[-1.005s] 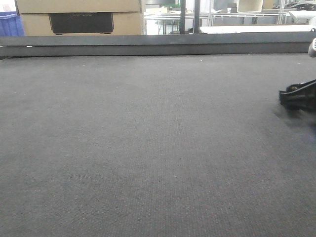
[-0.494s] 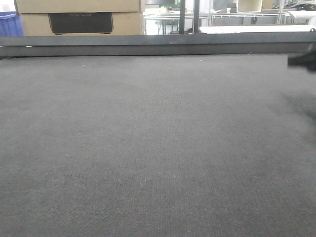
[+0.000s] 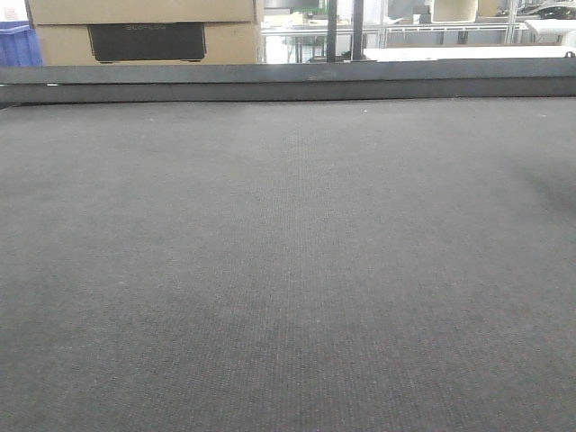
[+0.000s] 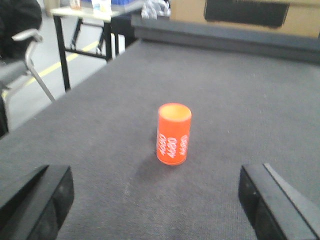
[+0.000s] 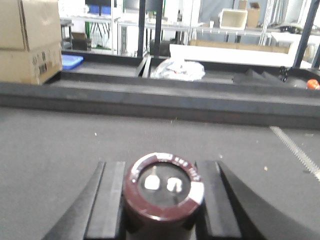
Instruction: Place cylindrical capacitor in blue bin on shelf
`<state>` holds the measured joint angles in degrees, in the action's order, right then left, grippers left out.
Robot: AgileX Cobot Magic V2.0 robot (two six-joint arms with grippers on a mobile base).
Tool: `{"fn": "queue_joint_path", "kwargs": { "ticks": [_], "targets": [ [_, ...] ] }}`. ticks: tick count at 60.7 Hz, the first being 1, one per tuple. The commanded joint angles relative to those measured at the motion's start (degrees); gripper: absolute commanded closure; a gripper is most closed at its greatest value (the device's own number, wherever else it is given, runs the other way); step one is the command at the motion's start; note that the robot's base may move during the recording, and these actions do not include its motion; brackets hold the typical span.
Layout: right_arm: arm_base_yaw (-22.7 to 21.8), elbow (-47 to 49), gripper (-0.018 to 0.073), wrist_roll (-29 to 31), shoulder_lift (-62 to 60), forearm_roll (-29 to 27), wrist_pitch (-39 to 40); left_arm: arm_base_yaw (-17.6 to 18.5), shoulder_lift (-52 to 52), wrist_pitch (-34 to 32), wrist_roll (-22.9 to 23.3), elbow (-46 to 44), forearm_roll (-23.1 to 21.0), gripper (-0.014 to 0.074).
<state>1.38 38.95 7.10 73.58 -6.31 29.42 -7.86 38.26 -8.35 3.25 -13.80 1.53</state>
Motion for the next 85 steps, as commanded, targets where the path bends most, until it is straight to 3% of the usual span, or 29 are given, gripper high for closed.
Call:
{"fn": "queue_joint_path", "kwargs": {
  "ticks": [1,13,19,32,51,69,85],
  "targets": [
    [-0.03,0.27,0.0608,0.28,-1.81,0.16,-0.03,2.11,5.88,-8.08,0.35,0.0,-0.29,0.0025],
    [-0.03,0.27,0.0608,0.28,-2.33,0.16,-1.0,5.3,25.31,-27.1,0.35,-0.54,-0.29,0.0003],
    [-0.03,0.27,0.0608,0.28,-2.33,0.16,-1.92,5.3,33.46,-31.15,0.35,-3.15,-1.08,0.0004],
    [-0.03,0.27,0.0608,0.28,-2.33,0.16,-2.02,5.2,48.07,-31.26,0.35,-12.55,-1.53,0.0004],
    [-0.03,0.27,0.0608,0.28,-2.33,0.16,-2.02,5.2,62.29,-30.54,0.35,-23.57,-6.57,0.0004],
    [-0.03,0.27,0.0608,0.28,-2.33,0.16,-2.12,4.5,71.3,-30.49,0.35,-31.73,-6.84,0.0004],
    [-0.03,0.27,0.0608,0.28,-2.33,0.3,-2.34,3.57,72.78,-30.1,0.35,-34.41,-6.84,0.002]
  ]
}}
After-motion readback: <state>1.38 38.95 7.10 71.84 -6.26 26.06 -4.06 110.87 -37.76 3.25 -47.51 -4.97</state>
